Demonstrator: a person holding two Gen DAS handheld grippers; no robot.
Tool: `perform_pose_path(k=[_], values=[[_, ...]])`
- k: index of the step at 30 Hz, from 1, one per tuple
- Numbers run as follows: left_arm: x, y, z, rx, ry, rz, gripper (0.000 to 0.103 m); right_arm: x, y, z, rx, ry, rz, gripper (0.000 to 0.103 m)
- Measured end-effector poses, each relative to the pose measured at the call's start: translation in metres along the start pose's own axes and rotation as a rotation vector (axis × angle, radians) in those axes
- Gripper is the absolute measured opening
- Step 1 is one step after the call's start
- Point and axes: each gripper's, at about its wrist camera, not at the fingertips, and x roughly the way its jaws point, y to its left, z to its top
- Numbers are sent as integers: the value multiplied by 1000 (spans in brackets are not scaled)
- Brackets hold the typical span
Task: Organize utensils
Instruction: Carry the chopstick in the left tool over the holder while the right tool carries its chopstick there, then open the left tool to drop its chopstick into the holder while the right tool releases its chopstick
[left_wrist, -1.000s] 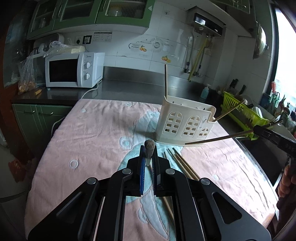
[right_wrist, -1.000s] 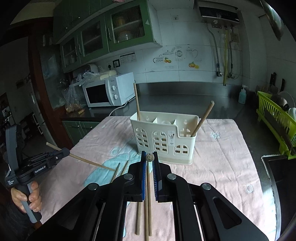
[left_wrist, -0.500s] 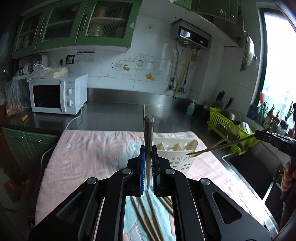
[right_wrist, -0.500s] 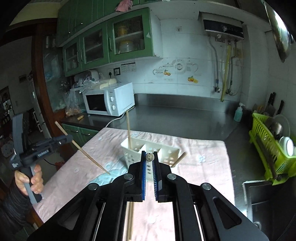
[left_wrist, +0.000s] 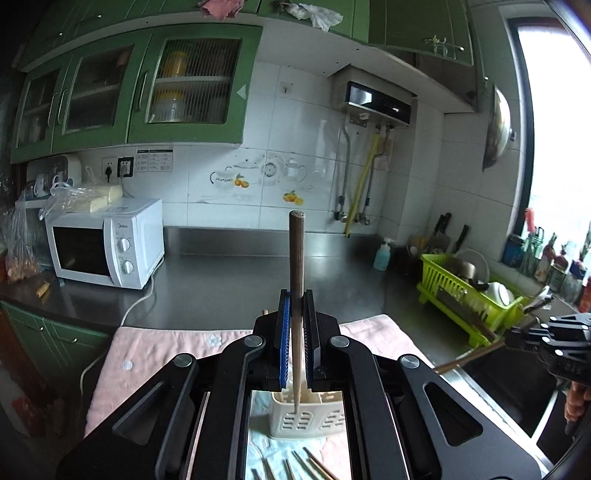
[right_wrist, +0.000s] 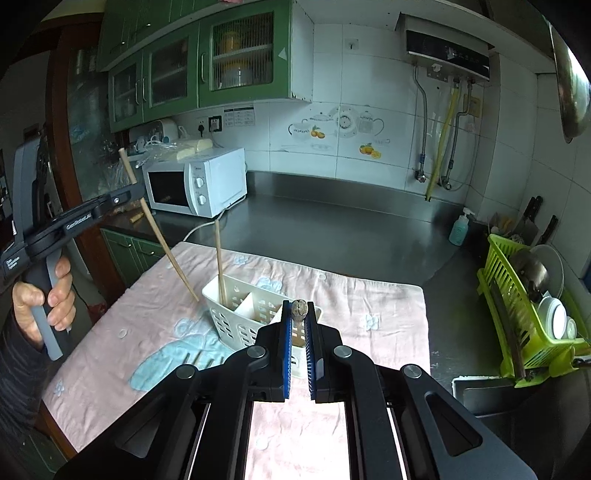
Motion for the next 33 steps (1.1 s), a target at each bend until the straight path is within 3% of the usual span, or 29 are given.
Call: perform_pose_path(k=[9, 25, 30, 33], values=[[43, 11, 8, -31, 20, 28, 5, 26, -10, 1, 5, 39, 5, 7], [97, 14, -15, -17, 173, 38, 6, 80, -5, -1, -3, 159, 45, 7], [93, 13, -16, -20, 169, 19, 10, 90, -5, -1, 14, 180, 45, 7], [84, 12, -17, -13, 159, 18, 22, 89, -7, 0, 29, 169, 40, 9]])
